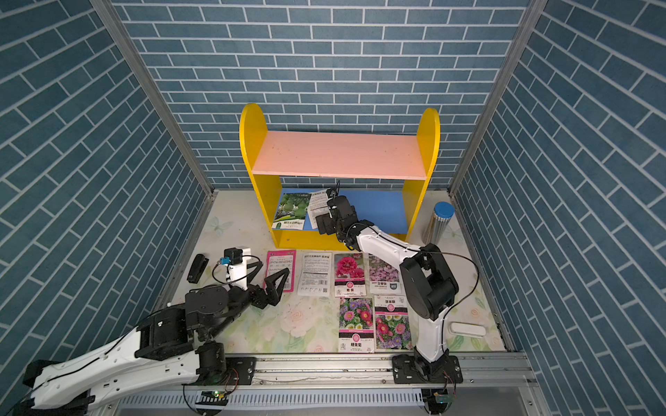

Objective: Take the seed bag off the shelf
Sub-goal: Pick up the seed packet from the shelf.

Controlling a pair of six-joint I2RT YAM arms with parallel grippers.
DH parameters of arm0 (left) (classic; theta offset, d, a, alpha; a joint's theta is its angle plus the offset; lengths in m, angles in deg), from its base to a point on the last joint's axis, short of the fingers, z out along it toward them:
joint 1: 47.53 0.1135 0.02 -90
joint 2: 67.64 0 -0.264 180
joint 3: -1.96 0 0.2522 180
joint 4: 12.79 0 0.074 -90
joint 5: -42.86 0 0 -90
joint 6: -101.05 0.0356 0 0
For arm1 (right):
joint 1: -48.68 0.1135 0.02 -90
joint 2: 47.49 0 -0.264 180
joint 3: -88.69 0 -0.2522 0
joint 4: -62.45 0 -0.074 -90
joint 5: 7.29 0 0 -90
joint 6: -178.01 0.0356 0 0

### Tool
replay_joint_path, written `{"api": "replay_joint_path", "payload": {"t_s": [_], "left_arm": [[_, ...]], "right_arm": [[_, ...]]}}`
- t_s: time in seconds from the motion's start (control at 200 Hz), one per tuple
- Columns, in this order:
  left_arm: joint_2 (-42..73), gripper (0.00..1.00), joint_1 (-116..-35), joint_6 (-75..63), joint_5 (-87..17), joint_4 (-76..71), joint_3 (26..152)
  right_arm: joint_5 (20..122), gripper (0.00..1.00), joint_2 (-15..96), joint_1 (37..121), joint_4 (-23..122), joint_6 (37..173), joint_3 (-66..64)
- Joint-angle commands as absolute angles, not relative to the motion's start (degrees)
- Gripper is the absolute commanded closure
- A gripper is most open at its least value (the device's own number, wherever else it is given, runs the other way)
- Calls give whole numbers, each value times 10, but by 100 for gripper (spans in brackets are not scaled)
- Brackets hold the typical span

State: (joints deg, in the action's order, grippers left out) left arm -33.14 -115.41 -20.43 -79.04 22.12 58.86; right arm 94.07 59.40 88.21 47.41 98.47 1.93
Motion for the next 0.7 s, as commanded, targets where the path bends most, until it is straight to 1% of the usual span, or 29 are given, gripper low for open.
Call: {"api": "replay_joint_path", "payload": {"t_s": [0.0, 0.34, 0.56, 0.695], "left_arm": [[-335, 0, -1151, -204, -797, 221, 579], [-329, 0, -1151, -203, -800, 215, 579], [-323, 0, -1151, -203, -797, 214, 582], [-323, 0, -1151, -204, -797, 212, 581]], "right_arm": [[946, 1, 573, 877, 440, 959, -10], [960, 0, 515, 878, 451, 975, -78], [1022, 1, 492, 877, 433, 1014, -84], [1000, 0, 468, 877, 459, 1006, -92]]}}
